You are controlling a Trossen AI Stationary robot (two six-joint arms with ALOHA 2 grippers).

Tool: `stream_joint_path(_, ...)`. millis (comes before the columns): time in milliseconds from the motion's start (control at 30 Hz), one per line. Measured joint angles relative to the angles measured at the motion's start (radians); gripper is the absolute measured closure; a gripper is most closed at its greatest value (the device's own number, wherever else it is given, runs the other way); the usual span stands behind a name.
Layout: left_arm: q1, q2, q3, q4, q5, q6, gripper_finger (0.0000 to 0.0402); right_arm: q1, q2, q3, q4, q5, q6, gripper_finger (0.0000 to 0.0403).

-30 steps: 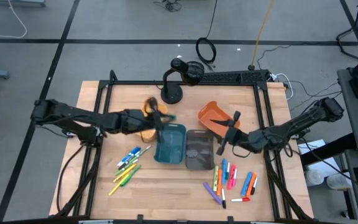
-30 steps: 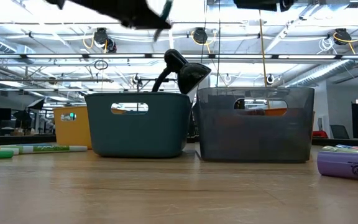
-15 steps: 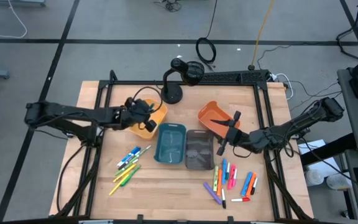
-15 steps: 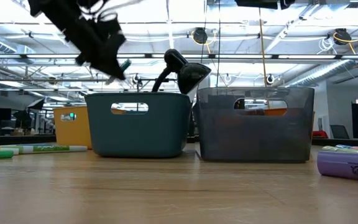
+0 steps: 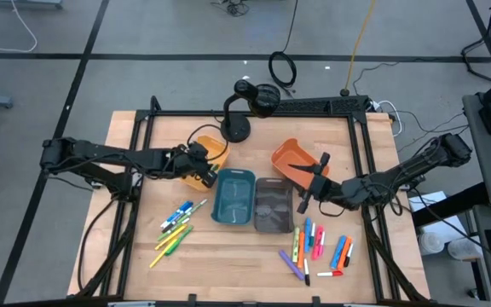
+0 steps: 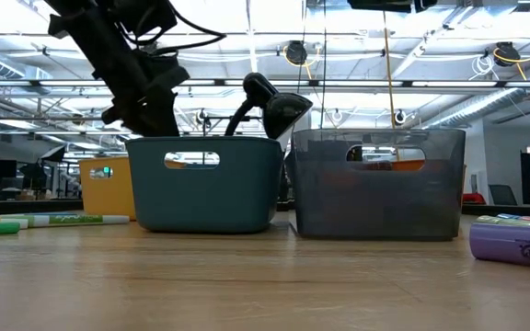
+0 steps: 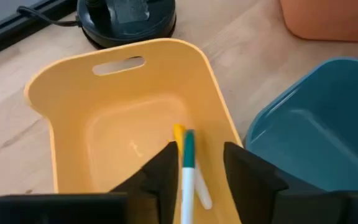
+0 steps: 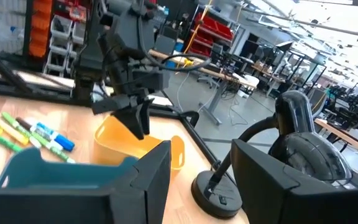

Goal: Pick & Place Markers
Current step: Put the right white and green highlighter into the yellow bin, then put the right white and black highlighter into the yellow bin

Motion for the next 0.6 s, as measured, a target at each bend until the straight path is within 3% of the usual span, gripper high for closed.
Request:
stream_joint_path(400,0.0,0.0,0.0,0.017,-0.004,0.151,0.0232,0.0,0.0,0.0,0.001,0.0,0.008,0.0248)
stream_joint_path(600,-0.007,0.0,0.0,0.155,0.032,0.297,0.0232,0.002,0.0,0.0,0.0,0.0,0.019,0.0248)
